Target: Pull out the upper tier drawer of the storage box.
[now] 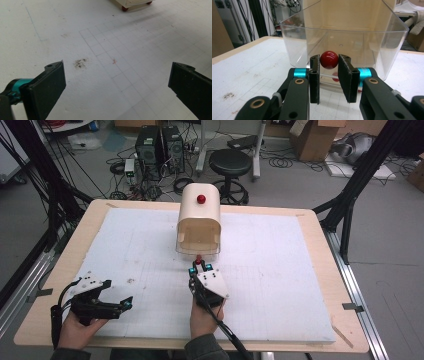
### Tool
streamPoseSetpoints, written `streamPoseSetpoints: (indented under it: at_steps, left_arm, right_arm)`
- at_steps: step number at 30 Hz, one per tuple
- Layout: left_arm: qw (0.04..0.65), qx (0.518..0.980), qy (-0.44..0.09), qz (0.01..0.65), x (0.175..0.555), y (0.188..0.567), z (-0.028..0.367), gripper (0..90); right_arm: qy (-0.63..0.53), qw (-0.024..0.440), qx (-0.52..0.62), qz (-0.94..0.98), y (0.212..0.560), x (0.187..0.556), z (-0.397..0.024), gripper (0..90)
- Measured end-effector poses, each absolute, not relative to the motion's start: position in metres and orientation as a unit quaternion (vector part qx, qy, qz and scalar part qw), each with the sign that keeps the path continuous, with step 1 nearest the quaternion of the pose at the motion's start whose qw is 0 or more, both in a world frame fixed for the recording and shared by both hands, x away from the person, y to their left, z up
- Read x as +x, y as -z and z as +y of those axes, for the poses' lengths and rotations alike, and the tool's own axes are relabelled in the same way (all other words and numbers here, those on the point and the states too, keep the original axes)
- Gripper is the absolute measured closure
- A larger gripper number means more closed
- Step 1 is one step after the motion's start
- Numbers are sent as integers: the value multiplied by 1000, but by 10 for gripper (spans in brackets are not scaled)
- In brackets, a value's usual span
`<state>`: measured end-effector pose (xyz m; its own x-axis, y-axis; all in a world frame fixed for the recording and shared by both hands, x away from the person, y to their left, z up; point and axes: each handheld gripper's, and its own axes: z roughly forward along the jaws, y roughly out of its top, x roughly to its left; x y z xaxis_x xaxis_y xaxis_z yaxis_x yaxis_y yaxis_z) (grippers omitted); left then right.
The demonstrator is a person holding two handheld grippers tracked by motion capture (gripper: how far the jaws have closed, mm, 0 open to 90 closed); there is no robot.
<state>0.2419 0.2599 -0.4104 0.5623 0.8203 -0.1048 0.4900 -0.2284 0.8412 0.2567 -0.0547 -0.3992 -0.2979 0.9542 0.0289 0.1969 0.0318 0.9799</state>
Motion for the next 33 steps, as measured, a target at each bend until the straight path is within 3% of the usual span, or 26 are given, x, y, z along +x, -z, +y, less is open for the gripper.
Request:
streamPoseSetpoints:
  at_steps: [18, 33]
  left_arm:
    - [446, 764, -184, 429, 242, 410, 260, 17]
    - [445, 762, -184, 433, 242, 411, 260, 17]
  right_arm:
    - [-526, 355, 461, 620, 404, 250, -60, 644]
    - [-551, 298, 431, 650, 402, 247, -92, 372]
